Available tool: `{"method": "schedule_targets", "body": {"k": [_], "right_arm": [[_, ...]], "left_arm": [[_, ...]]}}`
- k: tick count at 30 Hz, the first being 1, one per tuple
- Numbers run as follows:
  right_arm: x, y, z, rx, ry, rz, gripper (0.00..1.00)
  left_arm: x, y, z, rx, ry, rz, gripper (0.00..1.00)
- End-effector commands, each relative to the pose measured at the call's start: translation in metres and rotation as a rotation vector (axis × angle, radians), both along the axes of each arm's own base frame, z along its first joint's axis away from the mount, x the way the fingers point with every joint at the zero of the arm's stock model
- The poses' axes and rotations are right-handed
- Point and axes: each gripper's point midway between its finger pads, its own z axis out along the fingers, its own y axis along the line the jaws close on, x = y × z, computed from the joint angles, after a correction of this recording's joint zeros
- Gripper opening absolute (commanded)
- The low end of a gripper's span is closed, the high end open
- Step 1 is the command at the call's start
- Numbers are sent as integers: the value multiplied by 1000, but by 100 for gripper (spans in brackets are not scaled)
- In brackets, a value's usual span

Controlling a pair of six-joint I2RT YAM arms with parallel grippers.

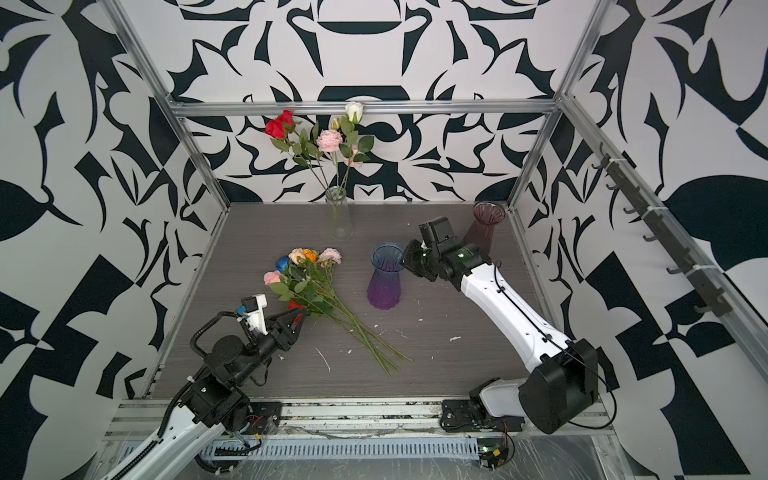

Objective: Arrange the flowers into the vase
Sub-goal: 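Set the blue-and-purple vase down, open the right gripper and draw back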

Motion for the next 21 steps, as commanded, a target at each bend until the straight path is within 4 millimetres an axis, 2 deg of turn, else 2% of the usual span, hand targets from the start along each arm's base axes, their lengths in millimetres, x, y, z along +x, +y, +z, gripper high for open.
{"method": "schedule_targets", "body": {"k": [1, 6, 7, 9, 12, 16, 21], "right_arm": [[-4, 7, 15, 49, -36, 6, 0], [-9, 9, 15, 56, -36, 14, 0], [-9, 9, 16, 56, -38, 14, 6], [-9, 9, 19, 60, -48, 17, 24], [-10, 10, 26, 68, -69, 26, 38], [-11, 11, 45, 51, -125, 75, 42], [-20, 3, 85, -8, -282, 161, 38]], "left_arm": [[0, 2, 8, -22, -12, 9, 46], [1, 2, 6, -20, -4, 9, 46], [1, 1, 7, -22, -4, 9, 46], [1, 1, 6, -20, 0, 9, 46], [1, 1, 6, -22, 5, 9, 46], [0, 2, 5, -22, 6, 10, 46], [2, 3, 4, -23, 14, 22, 46]]}}
